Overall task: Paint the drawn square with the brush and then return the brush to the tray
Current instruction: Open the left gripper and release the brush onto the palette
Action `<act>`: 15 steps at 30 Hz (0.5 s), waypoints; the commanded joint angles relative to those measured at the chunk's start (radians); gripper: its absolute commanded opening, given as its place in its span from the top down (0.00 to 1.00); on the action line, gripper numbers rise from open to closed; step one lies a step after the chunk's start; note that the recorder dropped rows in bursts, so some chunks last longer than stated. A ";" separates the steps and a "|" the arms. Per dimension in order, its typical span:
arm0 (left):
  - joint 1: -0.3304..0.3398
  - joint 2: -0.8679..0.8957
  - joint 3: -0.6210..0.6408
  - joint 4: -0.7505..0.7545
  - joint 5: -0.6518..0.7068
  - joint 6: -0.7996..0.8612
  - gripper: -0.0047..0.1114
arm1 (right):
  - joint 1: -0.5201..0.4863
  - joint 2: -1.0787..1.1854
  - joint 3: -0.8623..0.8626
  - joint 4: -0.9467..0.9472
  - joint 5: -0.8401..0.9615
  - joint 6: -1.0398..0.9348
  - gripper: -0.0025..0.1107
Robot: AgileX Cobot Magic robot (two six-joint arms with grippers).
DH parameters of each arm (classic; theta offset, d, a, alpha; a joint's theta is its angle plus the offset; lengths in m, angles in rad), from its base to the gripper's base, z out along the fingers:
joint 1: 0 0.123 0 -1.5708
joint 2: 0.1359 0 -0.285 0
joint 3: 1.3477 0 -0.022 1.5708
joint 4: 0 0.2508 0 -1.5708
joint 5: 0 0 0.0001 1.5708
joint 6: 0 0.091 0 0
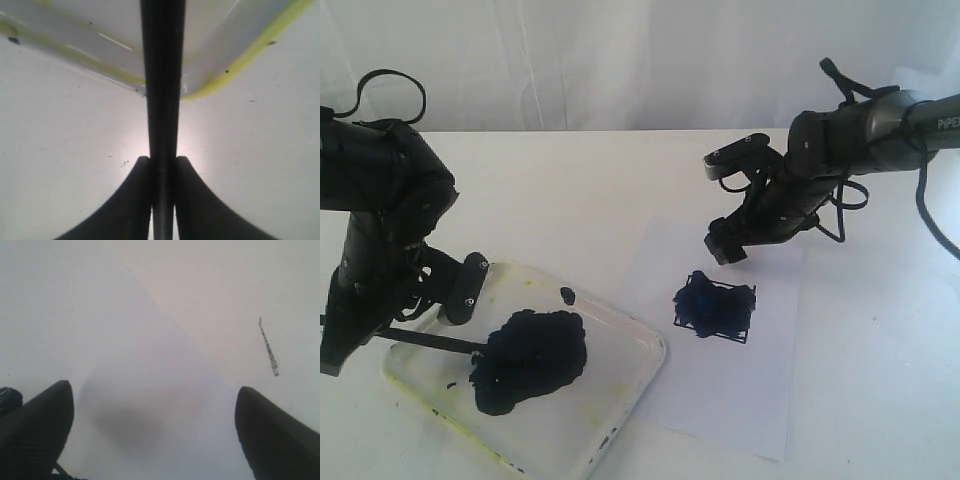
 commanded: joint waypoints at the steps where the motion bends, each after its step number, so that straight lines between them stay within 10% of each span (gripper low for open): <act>1: 0.003 -0.010 0.007 0.003 -0.008 -0.001 0.84 | 0.000 -0.029 -0.001 -0.007 -0.004 -0.005 0.26; 15: 0.003 -0.010 0.007 -0.027 -0.058 -0.029 0.57 | 0.000 -0.084 -0.001 -0.007 0.024 -0.005 0.26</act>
